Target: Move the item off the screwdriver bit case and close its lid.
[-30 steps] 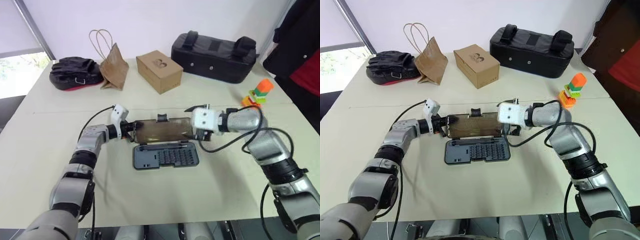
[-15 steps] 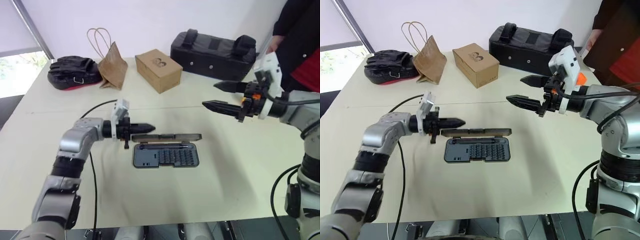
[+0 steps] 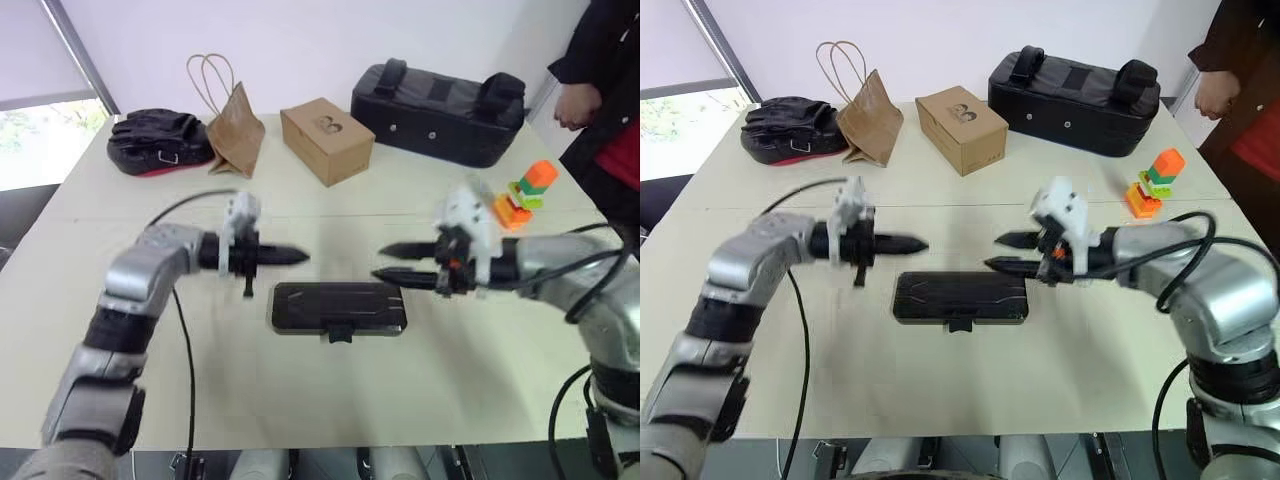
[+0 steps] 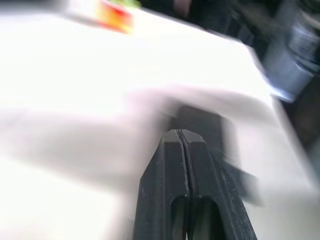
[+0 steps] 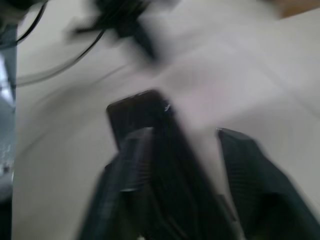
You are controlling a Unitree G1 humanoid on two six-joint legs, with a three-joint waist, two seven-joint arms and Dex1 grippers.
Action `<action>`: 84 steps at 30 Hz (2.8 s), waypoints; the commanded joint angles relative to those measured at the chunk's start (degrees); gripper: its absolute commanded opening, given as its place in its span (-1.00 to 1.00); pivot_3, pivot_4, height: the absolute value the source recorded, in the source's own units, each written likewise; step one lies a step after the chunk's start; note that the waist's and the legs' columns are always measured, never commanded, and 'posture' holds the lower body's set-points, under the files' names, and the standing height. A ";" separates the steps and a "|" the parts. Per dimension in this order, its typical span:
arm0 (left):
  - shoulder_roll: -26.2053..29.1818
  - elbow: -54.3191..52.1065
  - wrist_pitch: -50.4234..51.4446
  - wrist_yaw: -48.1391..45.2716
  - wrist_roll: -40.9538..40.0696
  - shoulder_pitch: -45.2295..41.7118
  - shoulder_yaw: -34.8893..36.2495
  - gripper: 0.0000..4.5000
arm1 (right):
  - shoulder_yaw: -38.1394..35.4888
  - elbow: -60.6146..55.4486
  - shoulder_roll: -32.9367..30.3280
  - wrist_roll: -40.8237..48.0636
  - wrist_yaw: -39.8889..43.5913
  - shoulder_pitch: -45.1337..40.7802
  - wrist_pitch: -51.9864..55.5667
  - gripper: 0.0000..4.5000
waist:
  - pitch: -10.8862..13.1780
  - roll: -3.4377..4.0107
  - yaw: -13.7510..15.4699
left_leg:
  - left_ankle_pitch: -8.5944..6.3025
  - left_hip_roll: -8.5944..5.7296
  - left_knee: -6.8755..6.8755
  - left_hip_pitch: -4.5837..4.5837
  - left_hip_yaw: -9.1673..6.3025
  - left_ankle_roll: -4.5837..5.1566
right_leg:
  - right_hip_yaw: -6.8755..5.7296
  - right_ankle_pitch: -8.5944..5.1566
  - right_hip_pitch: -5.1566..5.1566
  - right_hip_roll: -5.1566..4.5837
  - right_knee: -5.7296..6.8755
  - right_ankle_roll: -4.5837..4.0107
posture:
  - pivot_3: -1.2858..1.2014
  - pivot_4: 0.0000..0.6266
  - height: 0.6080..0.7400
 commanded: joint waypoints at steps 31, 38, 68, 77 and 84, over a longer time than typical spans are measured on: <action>-17.49 29.25 -25.58 -8.49 19.69 -7.60 -9.54 -1.00 | 22.64 -6.59 4.58 -12.72 -13.45 9.08 -6.96 -0.99 | 0.08 -0.15 -0.06 | -0.02 -0.37 0.05 -0.15 -0.04 0.06 | 0.06 0.00 -0.14 -0.10 0.05 0.02 | 0.03 -0.52 1.00; -17.38 28.60 -26.28 -7.68 19.86 -7.32 -8.95 -1.00 | 20.06 -3.81 0.03 -14.88 -9.29 8.98 -11.29 -0.99 | 0.08 -0.14 -0.04 | -0.02 -0.39 0.06 -0.15 -0.04 0.06 | 0.05 0.00 -0.13 -0.10 0.04 0.02 | 0.03 -0.52 1.00; -17.53 22.74 -24.99 -7.09 21.53 -1.93 -11.76 -1.00 | 30.18 2.78 0.20 -29.34 -11.36 9.84 -19.04 -0.99 | 0.02 -0.17 -0.06 | -0.01 -0.39 0.08 0.02 -0.05 0.06 | 0.04 0.00 0.03 -0.08 0.09 0.03 | 0.03 -0.52 1.00; -17.03 19.27 -23.94 -9.63 22.38 1.45 -14.23 -1.00 | 24.29 6.03 8.93 -28.88 -16.55 4.89 -8.90 -0.99 | -0.07 -0.32 -1.58 | -0.02 -0.24 0.04 0.81 -0.11 0.06 | 0.05 -0.01 0.72 0.03 0.18 0.02 | 0.03 -0.52 1.00; -17.43 18.19 -25.35 -8.74 24.29 4.46 -15.91 -1.00 | 22.87 4.36 9.98 -28.10 -15.67 1.88 -3.65 -0.99 | -0.33 -0.37 -1.53 | -0.01 0.05 0.04 0.87 -0.08 0.05 | 0.06 -0.01 0.71 0.14 0.27 0.01 | 0.03 -0.52 1.00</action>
